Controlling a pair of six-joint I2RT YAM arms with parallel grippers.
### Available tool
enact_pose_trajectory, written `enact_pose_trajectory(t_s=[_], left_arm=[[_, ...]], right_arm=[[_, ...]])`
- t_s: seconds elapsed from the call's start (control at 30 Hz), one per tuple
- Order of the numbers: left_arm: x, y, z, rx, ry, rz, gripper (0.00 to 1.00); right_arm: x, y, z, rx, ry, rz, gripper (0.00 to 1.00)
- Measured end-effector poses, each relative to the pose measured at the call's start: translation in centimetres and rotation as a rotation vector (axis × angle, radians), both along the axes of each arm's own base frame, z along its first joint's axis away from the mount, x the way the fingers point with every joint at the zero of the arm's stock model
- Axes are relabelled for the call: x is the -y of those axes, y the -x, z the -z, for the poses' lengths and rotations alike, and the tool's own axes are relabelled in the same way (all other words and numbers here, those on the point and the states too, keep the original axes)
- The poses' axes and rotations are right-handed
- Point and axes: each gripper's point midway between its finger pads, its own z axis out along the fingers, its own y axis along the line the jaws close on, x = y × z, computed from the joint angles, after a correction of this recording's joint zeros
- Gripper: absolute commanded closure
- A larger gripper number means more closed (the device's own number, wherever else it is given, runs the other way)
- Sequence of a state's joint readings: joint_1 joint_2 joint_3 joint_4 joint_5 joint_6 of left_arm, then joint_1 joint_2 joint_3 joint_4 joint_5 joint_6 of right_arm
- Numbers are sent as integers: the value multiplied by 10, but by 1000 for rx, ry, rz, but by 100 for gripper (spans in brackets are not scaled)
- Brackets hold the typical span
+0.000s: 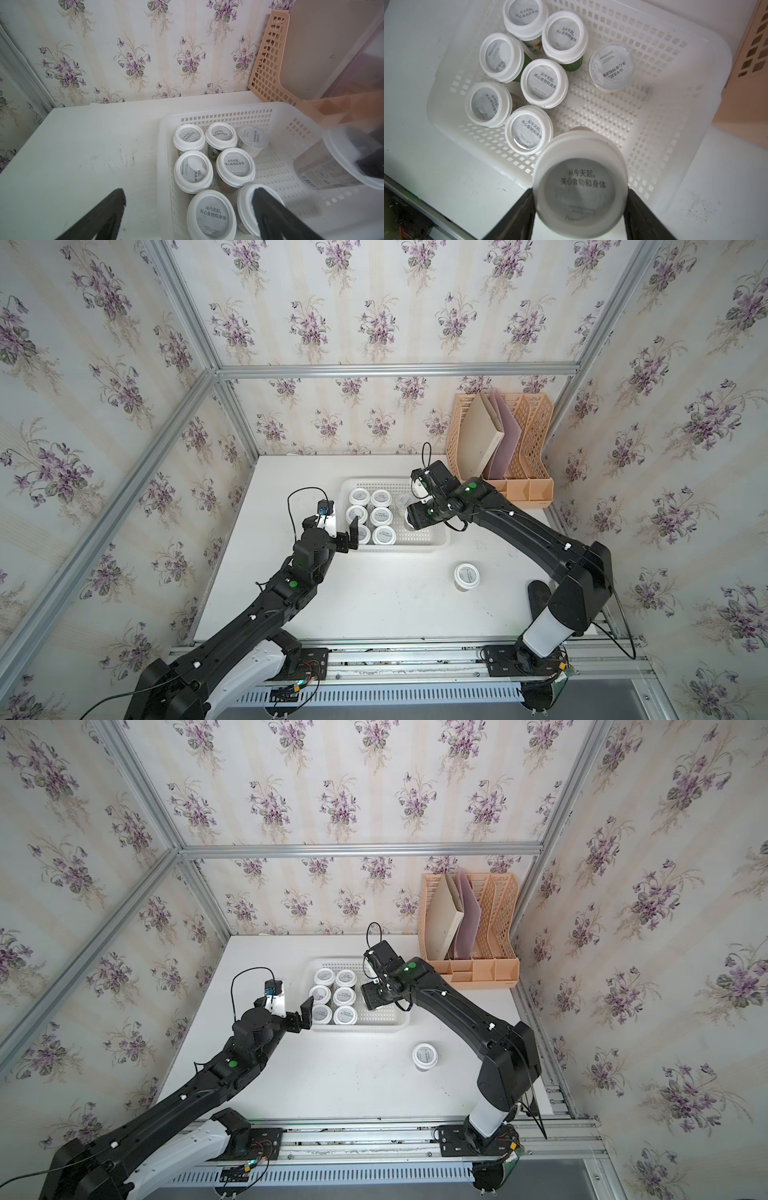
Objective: Put the yogurt in the basket
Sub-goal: Place the yogurt in the basket.
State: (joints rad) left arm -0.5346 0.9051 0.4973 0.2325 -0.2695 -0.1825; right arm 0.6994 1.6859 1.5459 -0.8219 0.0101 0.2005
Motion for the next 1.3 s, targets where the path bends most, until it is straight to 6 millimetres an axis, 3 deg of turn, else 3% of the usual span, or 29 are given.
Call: enact_pose_trajectory(t_s=[0.53,1.0,1.3], left_arm=[[-1,0,0,1,-1,-4,1],[-1,0,1,-1,-3,-4,1],[0,-1,2,-3,-10,-2,1]], right_arm=[[-17,-26,48,-65,43,-16,34],[-24,-35,72,-78,62,-31,35],[-29,-41,73,-65,54,-31,34]])
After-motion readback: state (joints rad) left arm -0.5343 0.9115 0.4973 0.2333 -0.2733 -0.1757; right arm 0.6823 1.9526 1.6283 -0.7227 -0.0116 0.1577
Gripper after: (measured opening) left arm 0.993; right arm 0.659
